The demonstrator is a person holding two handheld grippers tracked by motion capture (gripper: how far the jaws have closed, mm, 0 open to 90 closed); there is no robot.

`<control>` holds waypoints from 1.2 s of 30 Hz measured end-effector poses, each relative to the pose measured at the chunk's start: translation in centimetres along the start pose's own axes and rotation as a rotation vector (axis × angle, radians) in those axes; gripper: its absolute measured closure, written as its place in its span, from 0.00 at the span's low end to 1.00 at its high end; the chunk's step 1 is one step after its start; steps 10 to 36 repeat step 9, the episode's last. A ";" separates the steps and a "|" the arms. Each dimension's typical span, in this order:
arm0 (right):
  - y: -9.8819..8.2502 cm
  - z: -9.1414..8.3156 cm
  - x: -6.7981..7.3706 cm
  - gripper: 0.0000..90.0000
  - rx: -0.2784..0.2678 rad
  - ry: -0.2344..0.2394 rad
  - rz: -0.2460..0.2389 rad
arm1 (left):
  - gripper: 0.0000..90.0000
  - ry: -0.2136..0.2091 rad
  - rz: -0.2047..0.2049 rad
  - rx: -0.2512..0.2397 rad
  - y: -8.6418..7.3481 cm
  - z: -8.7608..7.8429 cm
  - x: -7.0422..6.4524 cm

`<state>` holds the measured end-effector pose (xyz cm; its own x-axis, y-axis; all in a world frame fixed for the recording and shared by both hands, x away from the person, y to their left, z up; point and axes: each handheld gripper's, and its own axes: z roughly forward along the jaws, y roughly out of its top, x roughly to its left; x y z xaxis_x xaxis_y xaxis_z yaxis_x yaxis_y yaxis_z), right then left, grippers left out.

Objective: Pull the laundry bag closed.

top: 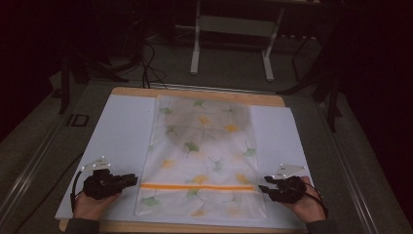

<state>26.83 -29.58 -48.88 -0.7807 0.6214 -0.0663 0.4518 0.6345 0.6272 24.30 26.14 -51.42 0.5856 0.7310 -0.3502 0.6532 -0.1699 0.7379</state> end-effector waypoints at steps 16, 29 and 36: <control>-2.6 0.3 -1.4 0.61 -0.118 -0.133 0.210 | 0.69 0.248 -0.026 -0.080 -0.3 0.2 0.4; -2.6 0.3 -1.4 0.61 -0.118 -0.133 0.210 | 0.69 0.248 -0.026 -0.080 -0.3 0.2 0.4; -2.6 0.3 -1.4 0.61 -0.118 -0.133 0.210 | 0.69 0.248 -0.026 -0.080 -0.3 0.2 0.4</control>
